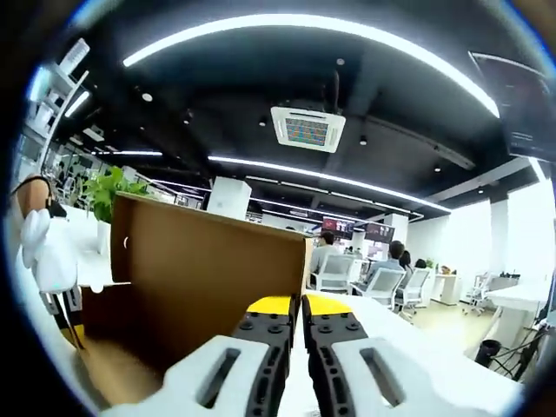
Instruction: Operate the shoe box by opening the lid, removing the specified soft item, and placing it in the target area until the item is outside and the box remains undamaged.
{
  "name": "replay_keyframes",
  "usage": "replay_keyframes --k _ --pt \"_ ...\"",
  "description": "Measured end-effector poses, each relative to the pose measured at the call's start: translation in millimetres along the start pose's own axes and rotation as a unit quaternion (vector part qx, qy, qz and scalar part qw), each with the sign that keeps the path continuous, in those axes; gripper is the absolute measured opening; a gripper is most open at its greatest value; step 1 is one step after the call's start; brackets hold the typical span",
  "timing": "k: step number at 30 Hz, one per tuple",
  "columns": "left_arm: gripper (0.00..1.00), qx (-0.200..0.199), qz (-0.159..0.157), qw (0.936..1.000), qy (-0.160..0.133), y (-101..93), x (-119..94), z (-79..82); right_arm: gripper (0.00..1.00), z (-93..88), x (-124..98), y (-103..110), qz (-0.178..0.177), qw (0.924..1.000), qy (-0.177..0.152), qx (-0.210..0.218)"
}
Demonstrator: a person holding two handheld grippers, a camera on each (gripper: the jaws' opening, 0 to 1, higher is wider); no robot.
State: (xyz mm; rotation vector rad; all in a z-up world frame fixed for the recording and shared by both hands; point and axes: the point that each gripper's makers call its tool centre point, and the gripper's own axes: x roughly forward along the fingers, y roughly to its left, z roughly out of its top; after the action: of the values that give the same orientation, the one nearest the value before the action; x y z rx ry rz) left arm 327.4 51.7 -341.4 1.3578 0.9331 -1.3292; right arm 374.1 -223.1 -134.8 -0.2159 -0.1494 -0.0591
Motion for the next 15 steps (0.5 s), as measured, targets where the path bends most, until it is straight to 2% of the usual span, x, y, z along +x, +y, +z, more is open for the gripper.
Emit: replay_keyframes --k 8,11,15 --pt "0.05 0.000 0.001 1.0000 0.000 0.5 -0.4 -0.9 0.02 -0.4 -9.4 3.4 -0.007 0.9999 -0.004 -0.013" --pt "0.05 -0.006 0.000 1.0000 -0.001 0.6 -0.3 -1.2 0.02 2.9 -12.6 4.6 -0.007 0.9997 -0.020 -0.014" --pt "0.05 -0.008 0.000 1.0000 -0.003 1.1 -0.3 -1.7 0.02 -2.4 -13.2 2.3 -0.005 0.9997 -0.020 -0.013"
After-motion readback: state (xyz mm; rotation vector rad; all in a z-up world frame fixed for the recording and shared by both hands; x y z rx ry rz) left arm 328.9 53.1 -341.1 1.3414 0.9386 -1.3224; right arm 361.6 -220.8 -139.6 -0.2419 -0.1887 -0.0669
